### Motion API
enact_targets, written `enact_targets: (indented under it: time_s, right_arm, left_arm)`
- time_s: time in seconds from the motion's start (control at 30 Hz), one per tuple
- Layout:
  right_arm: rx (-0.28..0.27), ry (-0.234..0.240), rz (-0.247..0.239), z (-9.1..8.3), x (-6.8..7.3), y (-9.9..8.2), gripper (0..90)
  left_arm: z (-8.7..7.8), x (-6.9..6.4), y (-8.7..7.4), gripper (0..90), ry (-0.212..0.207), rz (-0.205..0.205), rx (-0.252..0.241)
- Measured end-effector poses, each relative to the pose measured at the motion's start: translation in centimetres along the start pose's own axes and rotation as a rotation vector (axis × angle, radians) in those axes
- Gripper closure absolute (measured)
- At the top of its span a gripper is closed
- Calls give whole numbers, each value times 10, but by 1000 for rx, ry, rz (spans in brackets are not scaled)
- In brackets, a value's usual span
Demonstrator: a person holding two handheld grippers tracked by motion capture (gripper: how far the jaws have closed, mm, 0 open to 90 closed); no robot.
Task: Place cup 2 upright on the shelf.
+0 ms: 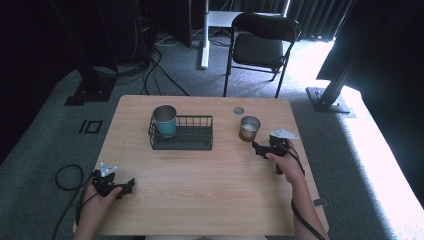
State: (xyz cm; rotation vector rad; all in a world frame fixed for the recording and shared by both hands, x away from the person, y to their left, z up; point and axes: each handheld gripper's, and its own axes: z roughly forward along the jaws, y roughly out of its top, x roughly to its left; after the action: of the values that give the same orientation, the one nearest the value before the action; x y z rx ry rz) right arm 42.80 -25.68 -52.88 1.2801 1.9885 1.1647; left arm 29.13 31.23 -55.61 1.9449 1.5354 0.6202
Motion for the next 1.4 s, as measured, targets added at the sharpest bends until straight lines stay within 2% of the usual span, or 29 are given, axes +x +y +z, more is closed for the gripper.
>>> enact_targets:
  time_s: [0.27, 0.93, 1.13, 1.4]
  right_arm:
    - [-3, -4, 6, 13, 1, 6, 124]
    - [-21, -2, -26, 38, 3, 25, 116]
    - [-28, 10, -22, 46, 6, 25, 116]
    - [-50, 11, 7, 55, 6, 25, 116]
  left_arm:
    - [0, 0, 0, 17, 0, 0, 0]
    - [0, 0, 0, 17, 0, 0, 0]
    - [0, 0, 0, 17, 0, 0, 0]
    - [0, 0, 0, 17, 0, 0, 0]
